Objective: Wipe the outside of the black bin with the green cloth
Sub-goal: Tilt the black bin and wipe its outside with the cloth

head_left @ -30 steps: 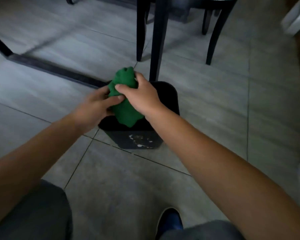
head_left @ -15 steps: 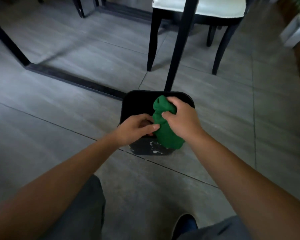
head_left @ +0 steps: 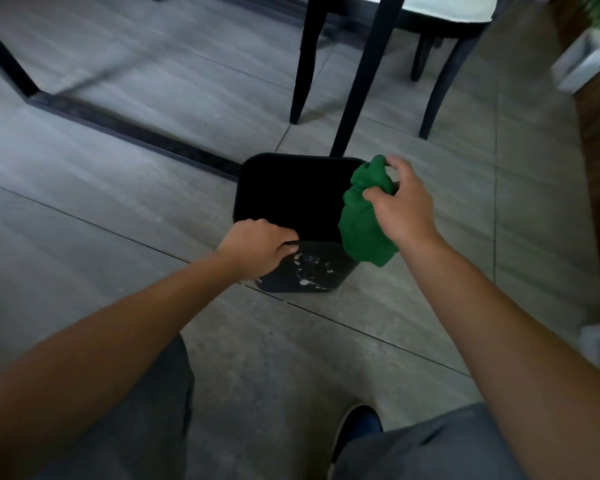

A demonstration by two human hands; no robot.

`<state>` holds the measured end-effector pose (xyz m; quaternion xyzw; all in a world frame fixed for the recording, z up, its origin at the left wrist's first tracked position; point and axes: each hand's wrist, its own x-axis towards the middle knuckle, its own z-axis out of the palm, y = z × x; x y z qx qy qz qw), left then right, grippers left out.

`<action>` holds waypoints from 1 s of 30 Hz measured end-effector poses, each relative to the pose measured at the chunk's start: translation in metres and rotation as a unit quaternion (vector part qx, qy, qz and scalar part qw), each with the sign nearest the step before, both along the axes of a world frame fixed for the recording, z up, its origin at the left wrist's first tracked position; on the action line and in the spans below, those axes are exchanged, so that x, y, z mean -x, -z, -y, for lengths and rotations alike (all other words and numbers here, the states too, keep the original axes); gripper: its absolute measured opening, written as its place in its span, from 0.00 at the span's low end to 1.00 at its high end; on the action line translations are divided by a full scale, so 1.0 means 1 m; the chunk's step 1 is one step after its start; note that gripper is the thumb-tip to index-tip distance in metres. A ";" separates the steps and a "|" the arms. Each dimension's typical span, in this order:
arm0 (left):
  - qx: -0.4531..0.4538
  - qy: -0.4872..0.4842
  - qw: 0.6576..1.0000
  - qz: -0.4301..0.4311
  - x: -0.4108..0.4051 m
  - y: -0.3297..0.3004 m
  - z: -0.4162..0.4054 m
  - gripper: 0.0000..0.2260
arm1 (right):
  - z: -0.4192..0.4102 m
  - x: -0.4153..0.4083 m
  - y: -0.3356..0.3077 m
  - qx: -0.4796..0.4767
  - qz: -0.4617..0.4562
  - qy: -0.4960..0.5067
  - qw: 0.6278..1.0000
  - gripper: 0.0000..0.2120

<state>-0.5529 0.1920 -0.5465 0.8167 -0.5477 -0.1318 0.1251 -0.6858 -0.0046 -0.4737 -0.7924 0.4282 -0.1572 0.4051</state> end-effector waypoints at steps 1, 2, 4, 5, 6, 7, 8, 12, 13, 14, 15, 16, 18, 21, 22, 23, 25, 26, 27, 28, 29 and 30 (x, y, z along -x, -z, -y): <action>0.026 -0.018 0.999 -0.010 -0.001 0.003 -0.005 0.12 | 0.001 0.001 -0.003 0.006 0.014 0.010 1.000 0.25; 0.050 -0.037 0.998 -0.019 -0.001 0.006 -0.012 0.12 | 0.002 0.002 -0.006 0.014 0.029 0.018 0.999 0.24; 0.099 -0.083 0.991 -0.039 0.001 0.009 -0.027 0.10 | 0.005 0.004 -0.012 0.030 0.052 0.027 0.998 0.21; 0.123 -0.108 0.985 -0.058 0.003 0.011 -0.035 0.08 | 0.006 0.007 -0.013 0.042 0.056 0.029 0.997 0.21; 0.143 -0.131 0.978 -0.080 0.006 0.011 -0.043 0.08 | 0.006 0.010 -0.015 0.053 0.054 0.026 0.997 0.21; 0.164 -0.150 0.970 -0.100 0.008 0.010 -0.049 0.09 | 0.005 0.012 -0.014 0.059 0.044 0.020 0.997 0.21; 0.181 -0.170 0.961 -0.122 0.008 0.008 -0.053 0.10 | 0.002 0.015 -0.013 0.058 0.031 0.012 0.998 0.21; 0.180 -0.256 0.926 -0.210 0.001 0.013 -0.060 0.13 | -0.008 0.022 0.012 0.069 -0.047 -0.049 0.995 0.23; 0.171 -0.269 0.917 -0.238 -0.001 0.018 -0.061 0.13 | -0.010 0.022 0.019 0.076 -0.067 -0.066 0.993 0.24; 0.157 -0.274 0.912 -0.262 -0.003 0.023 -0.061 0.12 | -0.012 0.022 0.025 0.081 -0.086 -0.078 0.990 0.24; 0.141 -0.275 0.909 -0.281 -0.005 0.026 -0.061 0.12 | -0.014 0.023 0.031 0.086 -0.104 -0.087 0.987 0.25; 0.123 -0.274 0.907 -0.296 -0.006 0.029 -0.059 0.12 | -0.017 0.023 0.036 0.091 -0.121 -0.091 0.984 0.25; 0.094 -0.270 0.906 -0.313 -0.005 0.031 -0.057 0.12 | -0.023 0.024 0.046 0.098 -0.156 -0.091 0.979 0.23; 0.056 -0.260 0.905 -0.332 0.001 0.032 -0.057 0.13 | -0.036 0.015 0.053 0.090 -0.168 -0.092 0.977 0.19; 0.049 -0.257 0.905 -0.336 0.004 0.031 -0.057 0.13 | -0.042 0.009 0.054 0.100 -0.151 -0.107 0.978 0.19; 0.049 -0.259 0.904 -0.337 0.006 0.028 -0.057 0.13 | -0.051 0.002 0.055 0.118 -0.126 -0.132 0.976 0.19; 0.080 -0.291 0.883 -0.360 0.008 0.023 -0.058 0.16 | -0.077 -0.015 0.059 0.149 -0.074 -0.185 0.968 0.22; 0.104 -0.321 0.861 -0.380 0.008 0.020 -0.059 0.19 | -0.091 -0.023 0.064 0.157 -0.057 -0.203 0.965 0.25; 0.122 -0.351 0.838 -0.401 0.007 0.017 -0.061 0.22 | -0.105 -0.028 0.072 0.157 -0.048 -0.202 0.966 0.28; 0.132 -0.378 0.817 -0.415 0.007 0.013 -0.063 0.24 | -0.119 -0.030 0.083 0.145 -0.043 -0.176 0.973 0.30; 0.133 -0.402 0.800 -0.425 0.006 0.011 -0.065 0.27 | -0.133 -0.030 0.093 0.125 -0.035 -0.135 0.982 0.30; 0.134 -0.422 0.787 -0.430 0.005 0.010 -0.066 0.30 | -0.148 -0.028 0.102 0.106 -0.026 -0.089 0.990 0.29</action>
